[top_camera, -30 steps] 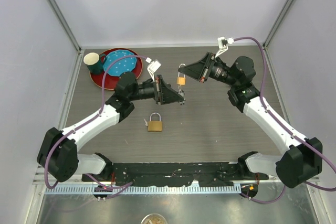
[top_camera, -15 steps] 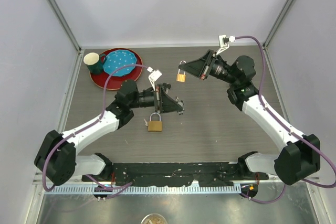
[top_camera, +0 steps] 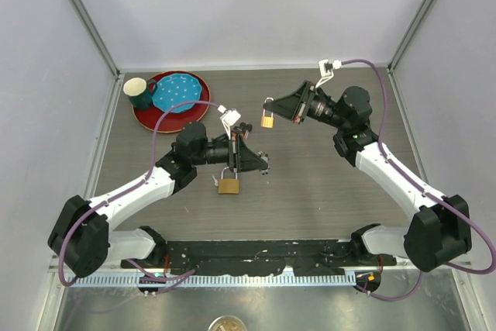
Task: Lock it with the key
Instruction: Place the lock at the center of the board.
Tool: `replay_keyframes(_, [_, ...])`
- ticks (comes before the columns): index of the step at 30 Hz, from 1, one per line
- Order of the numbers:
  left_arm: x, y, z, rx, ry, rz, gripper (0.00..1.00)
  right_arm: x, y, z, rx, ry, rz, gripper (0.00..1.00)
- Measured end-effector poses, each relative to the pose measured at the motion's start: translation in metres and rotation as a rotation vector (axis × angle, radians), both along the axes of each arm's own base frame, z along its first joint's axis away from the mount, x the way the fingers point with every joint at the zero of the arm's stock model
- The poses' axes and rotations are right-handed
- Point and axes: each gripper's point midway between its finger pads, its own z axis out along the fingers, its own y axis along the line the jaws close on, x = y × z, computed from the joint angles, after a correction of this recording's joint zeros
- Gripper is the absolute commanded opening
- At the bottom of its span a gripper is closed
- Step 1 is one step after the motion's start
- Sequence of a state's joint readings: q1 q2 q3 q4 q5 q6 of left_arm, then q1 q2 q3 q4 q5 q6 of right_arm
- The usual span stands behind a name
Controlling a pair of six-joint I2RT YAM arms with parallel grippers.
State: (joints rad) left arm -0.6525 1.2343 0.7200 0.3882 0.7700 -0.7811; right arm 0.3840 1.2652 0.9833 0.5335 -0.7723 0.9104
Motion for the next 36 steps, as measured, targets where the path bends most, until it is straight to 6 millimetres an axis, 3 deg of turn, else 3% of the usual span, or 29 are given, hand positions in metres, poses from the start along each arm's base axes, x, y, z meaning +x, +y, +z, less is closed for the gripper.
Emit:
replay_keyframes(3, [0.004, 0.003, -0.011, 0.042, 0.015, 0.032, 0.0, 0.0, -0.001, -0.036, -0.05, 0.061, -0.003, 0.02])
replay_keyframes(6, [0.009, 0.007, -0.028, 0.097, 0.042, 0.076, 0.0, -0.006, -0.003, -0.089, -0.11, 0.166, -0.002, 0.02])
replay_keyframes(12, [0.015, 0.021, -0.065, 0.216, 0.124, 0.167, 0.0, -0.035, -0.01, -0.187, -0.227, 0.365, 0.005, 0.01])
replay_keyframes(16, [0.018, 0.028, -0.084, 0.283, 0.163, 0.215, 0.0, -0.059, -0.001, -0.232, -0.288, 0.449, 0.042, 0.02])
replay_keyframes(21, [0.021, 0.034, -0.109, 0.354, 0.218, 0.25, 0.0, -0.074, 0.009, -0.29, -0.364, 0.585, 0.048, 0.02])
replay_keyframes(27, [0.02, 0.039, -0.132, 0.419, 0.273, 0.265, 0.0, -0.064, 0.013, -0.318, -0.382, 0.645, -0.001, 0.02])
replay_keyframes(36, [0.02, 0.041, -0.141, 0.447, 0.294, 0.272, 0.0, -0.041, 0.031, -0.338, -0.371, 0.659, -0.035, 0.06])
